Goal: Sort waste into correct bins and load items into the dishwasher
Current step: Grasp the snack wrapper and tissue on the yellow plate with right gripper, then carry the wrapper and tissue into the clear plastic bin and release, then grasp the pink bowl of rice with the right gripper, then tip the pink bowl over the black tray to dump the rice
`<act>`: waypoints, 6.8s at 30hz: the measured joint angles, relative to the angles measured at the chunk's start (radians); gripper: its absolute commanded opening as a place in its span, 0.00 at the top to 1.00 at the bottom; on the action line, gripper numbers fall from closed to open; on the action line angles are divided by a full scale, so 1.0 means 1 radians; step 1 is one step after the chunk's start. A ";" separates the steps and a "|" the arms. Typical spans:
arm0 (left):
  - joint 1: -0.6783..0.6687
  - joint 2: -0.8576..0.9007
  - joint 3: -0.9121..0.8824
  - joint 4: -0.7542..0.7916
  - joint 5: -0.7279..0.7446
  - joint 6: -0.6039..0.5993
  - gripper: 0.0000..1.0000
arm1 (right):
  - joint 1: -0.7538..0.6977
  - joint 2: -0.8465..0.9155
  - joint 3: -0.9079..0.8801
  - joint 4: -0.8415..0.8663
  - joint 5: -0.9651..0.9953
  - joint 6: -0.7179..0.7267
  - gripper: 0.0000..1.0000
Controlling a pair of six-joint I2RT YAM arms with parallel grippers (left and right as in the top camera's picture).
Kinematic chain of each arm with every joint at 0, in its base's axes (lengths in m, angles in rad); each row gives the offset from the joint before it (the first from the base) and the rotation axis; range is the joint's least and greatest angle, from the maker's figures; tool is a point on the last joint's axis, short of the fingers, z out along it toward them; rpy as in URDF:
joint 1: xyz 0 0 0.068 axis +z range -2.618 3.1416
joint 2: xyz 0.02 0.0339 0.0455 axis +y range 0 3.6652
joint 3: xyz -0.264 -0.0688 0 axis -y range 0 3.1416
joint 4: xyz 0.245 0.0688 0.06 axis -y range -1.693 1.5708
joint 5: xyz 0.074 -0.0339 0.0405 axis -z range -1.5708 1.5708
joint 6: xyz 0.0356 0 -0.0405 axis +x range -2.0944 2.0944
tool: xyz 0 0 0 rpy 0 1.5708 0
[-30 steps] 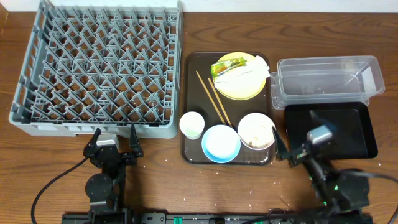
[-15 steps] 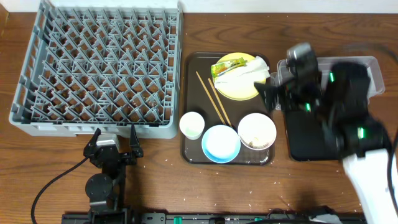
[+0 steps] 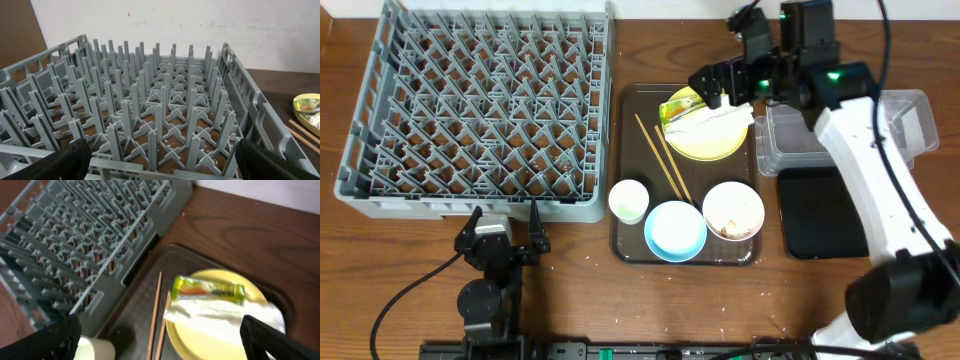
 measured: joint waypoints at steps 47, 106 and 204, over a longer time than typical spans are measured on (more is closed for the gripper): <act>0.000 0.000 0.000 0.000 0.000 0.000 0.07 | 0.179 0.480 0.019 0.080 0.616 0.910 0.99; 0.000 0.000 0.000 0.000 0.000 0.000 0.07 | 0.258 -0.043 -0.206 -0.362 0.374 0.396 0.43; 0.000 0.000 0.000 0.000 0.000 0.000 0.07 | -1.104 -0.180 -0.838 0.066 -1.036 0.162 0.99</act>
